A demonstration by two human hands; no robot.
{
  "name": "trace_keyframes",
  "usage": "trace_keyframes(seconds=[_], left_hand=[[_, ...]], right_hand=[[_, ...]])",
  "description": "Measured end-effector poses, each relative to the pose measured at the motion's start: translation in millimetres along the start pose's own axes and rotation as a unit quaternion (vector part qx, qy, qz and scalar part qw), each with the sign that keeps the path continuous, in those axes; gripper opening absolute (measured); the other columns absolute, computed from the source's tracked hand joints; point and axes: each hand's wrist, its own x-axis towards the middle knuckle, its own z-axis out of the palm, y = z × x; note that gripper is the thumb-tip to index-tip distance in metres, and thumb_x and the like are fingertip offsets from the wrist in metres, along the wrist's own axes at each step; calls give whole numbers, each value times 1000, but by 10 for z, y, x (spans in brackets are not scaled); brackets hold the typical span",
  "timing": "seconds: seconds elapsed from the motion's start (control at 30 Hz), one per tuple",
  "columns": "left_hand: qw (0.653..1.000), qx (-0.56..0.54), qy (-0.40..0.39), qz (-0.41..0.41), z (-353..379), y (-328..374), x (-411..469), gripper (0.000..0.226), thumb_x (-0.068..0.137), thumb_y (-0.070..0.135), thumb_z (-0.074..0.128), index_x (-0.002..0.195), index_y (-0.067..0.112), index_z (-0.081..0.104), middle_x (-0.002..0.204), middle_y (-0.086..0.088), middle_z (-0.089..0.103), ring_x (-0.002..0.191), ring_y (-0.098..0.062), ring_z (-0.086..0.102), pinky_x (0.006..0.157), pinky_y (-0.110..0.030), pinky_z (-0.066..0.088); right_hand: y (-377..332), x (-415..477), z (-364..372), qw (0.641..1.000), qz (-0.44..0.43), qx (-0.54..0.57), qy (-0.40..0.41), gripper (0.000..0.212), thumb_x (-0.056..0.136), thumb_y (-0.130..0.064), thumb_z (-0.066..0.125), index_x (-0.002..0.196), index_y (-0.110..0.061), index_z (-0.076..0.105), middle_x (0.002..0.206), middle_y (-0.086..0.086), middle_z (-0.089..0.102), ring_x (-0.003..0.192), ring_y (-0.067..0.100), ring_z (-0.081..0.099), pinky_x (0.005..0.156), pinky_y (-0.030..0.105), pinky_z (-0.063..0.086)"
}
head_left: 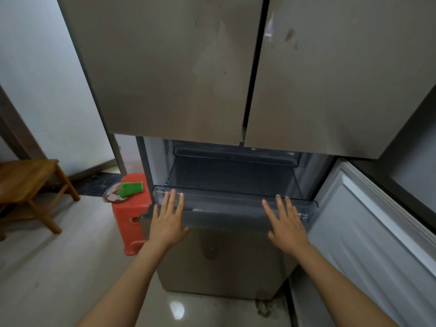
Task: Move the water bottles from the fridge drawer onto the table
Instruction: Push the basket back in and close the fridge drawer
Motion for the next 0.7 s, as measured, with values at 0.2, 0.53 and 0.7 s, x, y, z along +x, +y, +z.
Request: trace_keyframes(seconds=[0.2, 0.53, 0.7], left_hand=[[1000, -10, -21, 16, -114, -28, 587, 93, 87, 44, 51, 144, 16, -17, 153, -10, -23, 141, -26, -21, 115, -45, -2], [997, -11, -49, 57, -80, -98, 1147, 96, 88, 45, 49, 132, 15, -32, 135, -6, -40, 124, -23, -37, 114, -46, -6], [997, -18, -46, 64, 22, -103, 1296, 97, 88, 41, 48, 128, 12, -35, 132, -12, -43, 123, -28, -38, 114, -45, -8]], right_hand=[[-122, 509, -150, 997, 62, -39, -37, 75, 94, -30, 40, 144, -23, -16, 154, 17, -12, 141, 35, -11, 113, 51, 2], [-229, 1057, -125, 991, 123, -25, -46, 71, 93, -26, 43, 147, -18, -2, 150, 22, 12, 138, 37, 15, 107, 44, 26], [-240, 1214, -139, 988, 138, -18, -66, 75, 92, -23, 42, 146, -20, -8, 152, 21, 0, 141, 39, -1, 112, 48, 17]])
